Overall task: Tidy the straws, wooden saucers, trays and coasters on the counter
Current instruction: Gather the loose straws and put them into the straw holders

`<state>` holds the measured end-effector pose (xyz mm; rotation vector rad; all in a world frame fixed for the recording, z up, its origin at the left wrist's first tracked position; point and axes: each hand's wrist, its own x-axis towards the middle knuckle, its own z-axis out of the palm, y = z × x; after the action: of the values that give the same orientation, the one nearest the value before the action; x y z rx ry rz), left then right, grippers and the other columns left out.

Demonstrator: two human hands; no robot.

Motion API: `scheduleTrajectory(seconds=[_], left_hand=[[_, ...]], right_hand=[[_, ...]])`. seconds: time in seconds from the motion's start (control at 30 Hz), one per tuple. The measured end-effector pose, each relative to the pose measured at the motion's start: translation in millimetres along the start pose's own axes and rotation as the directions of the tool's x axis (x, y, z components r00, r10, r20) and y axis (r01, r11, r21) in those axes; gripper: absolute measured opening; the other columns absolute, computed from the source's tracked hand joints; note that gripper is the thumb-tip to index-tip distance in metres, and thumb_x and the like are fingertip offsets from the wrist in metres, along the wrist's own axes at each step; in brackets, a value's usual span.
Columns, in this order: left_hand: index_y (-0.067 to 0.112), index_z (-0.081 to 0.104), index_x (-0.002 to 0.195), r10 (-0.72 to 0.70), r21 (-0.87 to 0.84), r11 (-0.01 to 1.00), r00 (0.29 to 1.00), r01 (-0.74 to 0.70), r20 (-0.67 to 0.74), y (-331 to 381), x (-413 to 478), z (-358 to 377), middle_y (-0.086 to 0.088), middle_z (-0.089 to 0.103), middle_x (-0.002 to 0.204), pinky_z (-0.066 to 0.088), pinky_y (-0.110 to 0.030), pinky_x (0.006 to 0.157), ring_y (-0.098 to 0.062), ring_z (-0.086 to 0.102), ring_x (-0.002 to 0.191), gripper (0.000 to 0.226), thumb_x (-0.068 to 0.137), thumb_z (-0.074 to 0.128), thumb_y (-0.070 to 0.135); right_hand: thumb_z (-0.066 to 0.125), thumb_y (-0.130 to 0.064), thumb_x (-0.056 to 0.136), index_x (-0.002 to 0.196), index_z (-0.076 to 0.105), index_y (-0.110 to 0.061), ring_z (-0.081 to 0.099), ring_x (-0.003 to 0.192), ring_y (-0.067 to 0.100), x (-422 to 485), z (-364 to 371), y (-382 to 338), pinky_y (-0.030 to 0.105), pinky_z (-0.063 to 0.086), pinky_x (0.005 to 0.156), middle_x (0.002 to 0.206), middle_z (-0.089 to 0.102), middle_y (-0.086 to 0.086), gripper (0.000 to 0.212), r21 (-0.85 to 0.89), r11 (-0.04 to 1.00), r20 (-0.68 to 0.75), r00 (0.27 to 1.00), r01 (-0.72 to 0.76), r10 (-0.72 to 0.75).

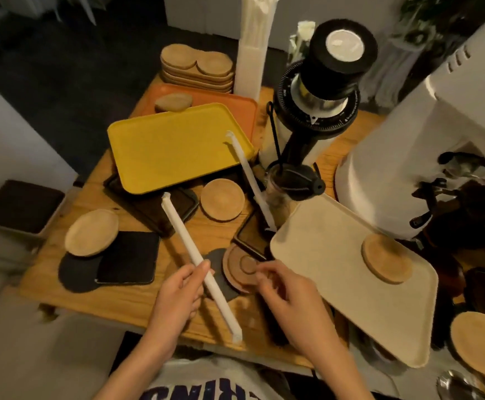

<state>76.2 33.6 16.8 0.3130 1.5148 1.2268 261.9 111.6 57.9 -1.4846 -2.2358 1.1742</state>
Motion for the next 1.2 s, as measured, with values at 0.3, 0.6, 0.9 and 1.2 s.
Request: scheduleTrajectory(seconds=[0.3, 0.6, 0.9, 1.2], left_hand=[[0.008, 0.065, 0.087, 0.034, -0.074, 0.996, 0.979, -0.050, -0.203, 21, 0, -72, 0.006, 0.032, 0.052, 0.020, -0.017, 0.035, -0.006, 0.025, 0.041, 0.041, 0.079, 0.063, 0.048], [0.005, 0.068, 0.090, 0.074, -0.069, 0.993, 0.961, -0.096, -0.267, 35, 13, -118, 0.008, 0.034, 0.049, 0.023, -0.015, 0.033, -0.003, 0.028, 0.038, 0.033, 0.090, 0.060, 0.037], [0.007, 0.068, 0.092, 0.089, -0.030, 0.995, 0.966, -0.100, -0.242, 45, 20, -151, 0.007, 0.034, 0.049, 0.024, -0.016, 0.035, -0.003, 0.028, 0.040, 0.030, 0.091, 0.058, 0.035], [0.004, 0.068, 0.089, 0.112, 0.056, 0.993, 0.978, -0.103, -0.177, 55, 27, -175, 0.007, 0.037, 0.049, 0.027, -0.015, 0.038, -0.002, 0.032, 0.040, 0.039, 0.085, 0.063, 0.042]], right_hand=[[0.044, -0.027, 0.103, 0.152, 0.031, -0.010, 0.053, 0.123, 0.029, 145, 41, -43, 0.037, 0.052, 0.086, 0.156, 0.029, 0.011, 0.053, -0.384, 0.919, -0.150, 0.977, 0.086, -0.154], [0.049, -0.017, 0.101, 0.153, 0.018, -0.005, 0.059, 0.100, 0.043, 184, 62, -33, 0.045, 0.049, 0.068, 0.138, 0.042, 0.024, 0.062, -0.409, 0.905, -0.253, 0.967, -0.119, 0.013], [0.048, -0.013, 0.102, 0.141, 0.043, -0.005, 0.064, 0.098, 0.036, 188, 72, -57, 0.046, 0.054, 0.076, 0.114, 0.063, 0.019, 0.041, -0.220, 0.947, -0.433, 0.893, -0.233, 0.119], [0.054, -0.044, 0.098, 0.099, 0.069, -0.021, 0.061, 0.069, 0.003, 136, 77, -117, 0.016, 0.046, 0.049, 0.077, 0.065, -0.011, 0.027, 0.030, 0.998, -0.436, 0.899, 0.057, -0.038]])
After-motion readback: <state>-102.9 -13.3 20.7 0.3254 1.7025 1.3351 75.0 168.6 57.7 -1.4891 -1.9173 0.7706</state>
